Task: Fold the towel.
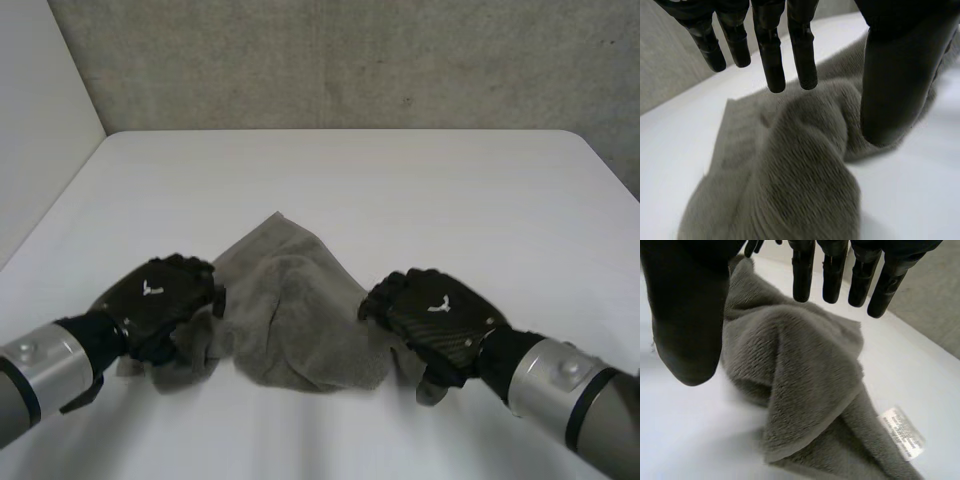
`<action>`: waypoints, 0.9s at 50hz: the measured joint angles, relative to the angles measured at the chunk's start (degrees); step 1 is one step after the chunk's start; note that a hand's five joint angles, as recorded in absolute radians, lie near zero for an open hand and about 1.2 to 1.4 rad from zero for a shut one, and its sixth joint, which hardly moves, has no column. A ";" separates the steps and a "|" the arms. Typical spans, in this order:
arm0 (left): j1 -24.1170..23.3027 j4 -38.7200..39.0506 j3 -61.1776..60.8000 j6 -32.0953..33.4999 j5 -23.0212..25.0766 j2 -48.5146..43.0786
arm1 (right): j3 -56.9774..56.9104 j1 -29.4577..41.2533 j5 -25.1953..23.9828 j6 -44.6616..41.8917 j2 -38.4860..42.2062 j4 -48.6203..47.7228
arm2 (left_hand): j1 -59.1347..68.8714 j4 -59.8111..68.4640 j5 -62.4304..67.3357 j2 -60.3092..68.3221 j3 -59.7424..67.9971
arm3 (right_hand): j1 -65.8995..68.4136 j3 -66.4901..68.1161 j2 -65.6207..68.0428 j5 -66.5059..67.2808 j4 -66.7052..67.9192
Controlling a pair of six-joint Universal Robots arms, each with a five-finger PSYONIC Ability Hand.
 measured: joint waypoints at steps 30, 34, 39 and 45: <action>-5.89 7.73 12.32 0.73 -5.04 -19.69 | -25.65 0.57 1.36 11.65 22.55 -13.04 | 39.05 0.00 42.43 41.65 0.00 | 53.51 0.00 49.64 55.73 0.00; -7.53 7.82 15.98 -0.91 -7.08 -22.16 | -33.76 0.25 2.06 12.04 29.79 -11.46 | 39.06 0.00 42.43 41.64 0.00 | 53.51 0.00 49.64 55.74 0.00; -8.71 8.20 19.20 -2.21 -9.53 -24.46 | -40.52 0.19 5.24 11.00 36.71 -9.69 | 39.06 0.00 42.41 41.59 0.00 | 53.47 0.00 49.64 55.83 0.00; -9.05 8.77 20.89 -2.64 -10.81 -26.01 | -45.09 0.11 14.59 6.26 40.65 -10.61 | 37.17 0.00 39.09 36.73 0.00 | 53.50 0.00 49.65 55.93 0.00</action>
